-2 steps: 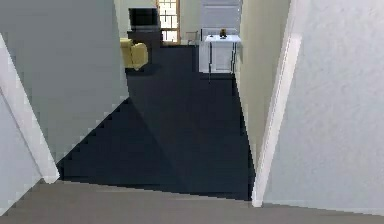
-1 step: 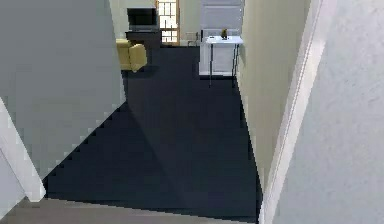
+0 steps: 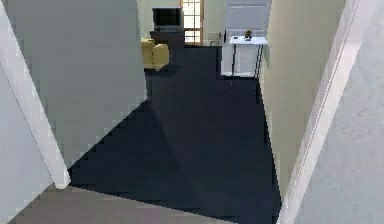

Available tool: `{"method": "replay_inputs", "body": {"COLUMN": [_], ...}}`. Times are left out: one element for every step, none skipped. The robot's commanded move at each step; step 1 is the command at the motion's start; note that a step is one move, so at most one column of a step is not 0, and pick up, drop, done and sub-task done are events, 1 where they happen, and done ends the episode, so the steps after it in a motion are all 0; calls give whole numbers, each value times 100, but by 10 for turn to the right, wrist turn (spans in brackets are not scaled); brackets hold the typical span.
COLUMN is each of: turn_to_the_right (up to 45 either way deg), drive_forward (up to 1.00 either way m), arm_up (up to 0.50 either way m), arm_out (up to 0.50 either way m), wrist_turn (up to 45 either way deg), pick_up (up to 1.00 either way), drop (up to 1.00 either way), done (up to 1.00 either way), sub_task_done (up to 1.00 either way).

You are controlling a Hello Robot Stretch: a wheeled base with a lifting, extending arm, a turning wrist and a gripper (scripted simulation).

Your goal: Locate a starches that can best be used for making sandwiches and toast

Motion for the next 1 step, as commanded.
{"method": "replay_inputs", "body": {"turn_to_the_right": [0], "drive_forward": [100], "arm_up": [0], "arm_out": [0], "wrist_turn": [0], "pick_up": [0], "drop": [0], "done": [0], "sub_task_done": [0]}}
